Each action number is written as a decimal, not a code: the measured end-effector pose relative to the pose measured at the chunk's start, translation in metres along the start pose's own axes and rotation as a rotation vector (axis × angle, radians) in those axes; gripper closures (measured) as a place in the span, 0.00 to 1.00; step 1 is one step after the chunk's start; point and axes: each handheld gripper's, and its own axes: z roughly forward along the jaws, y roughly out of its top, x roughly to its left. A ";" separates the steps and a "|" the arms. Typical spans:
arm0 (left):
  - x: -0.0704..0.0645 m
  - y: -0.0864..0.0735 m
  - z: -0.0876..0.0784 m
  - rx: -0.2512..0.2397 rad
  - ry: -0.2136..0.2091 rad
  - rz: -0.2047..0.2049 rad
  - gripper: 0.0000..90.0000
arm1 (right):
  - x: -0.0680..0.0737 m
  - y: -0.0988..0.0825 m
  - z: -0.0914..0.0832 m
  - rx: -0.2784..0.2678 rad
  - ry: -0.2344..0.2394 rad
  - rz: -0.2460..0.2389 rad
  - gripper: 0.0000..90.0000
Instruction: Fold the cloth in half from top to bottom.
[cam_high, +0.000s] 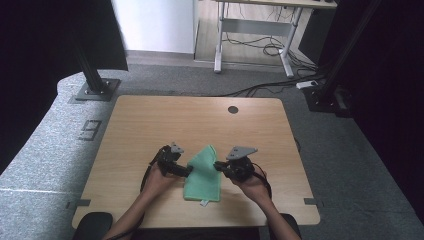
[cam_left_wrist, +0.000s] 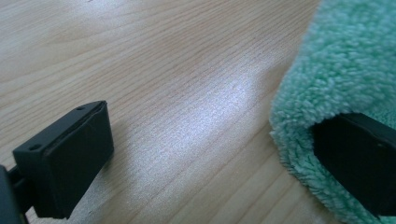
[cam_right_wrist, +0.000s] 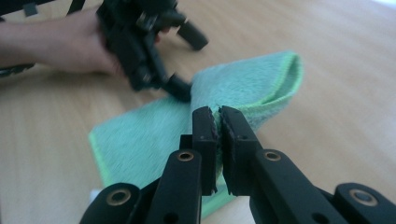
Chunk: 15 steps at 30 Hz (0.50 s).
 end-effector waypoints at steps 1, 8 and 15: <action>0.000 0.000 0.000 0.000 0.000 0.000 0.00 | 0.002 -0.005 0.000 0.007 0.009 0.008 0.93; 0.000 0.000 0.000 0.000 0.000 0.000 0.00 | 0.015 -0.031 0.007 0.054 0.039 0.037 0.92; 0.000 0.000 0.000 0.000 0.000 0.001 0.00 | 0.025 -0.045 0.017 0.121 0.055 0.031 0.92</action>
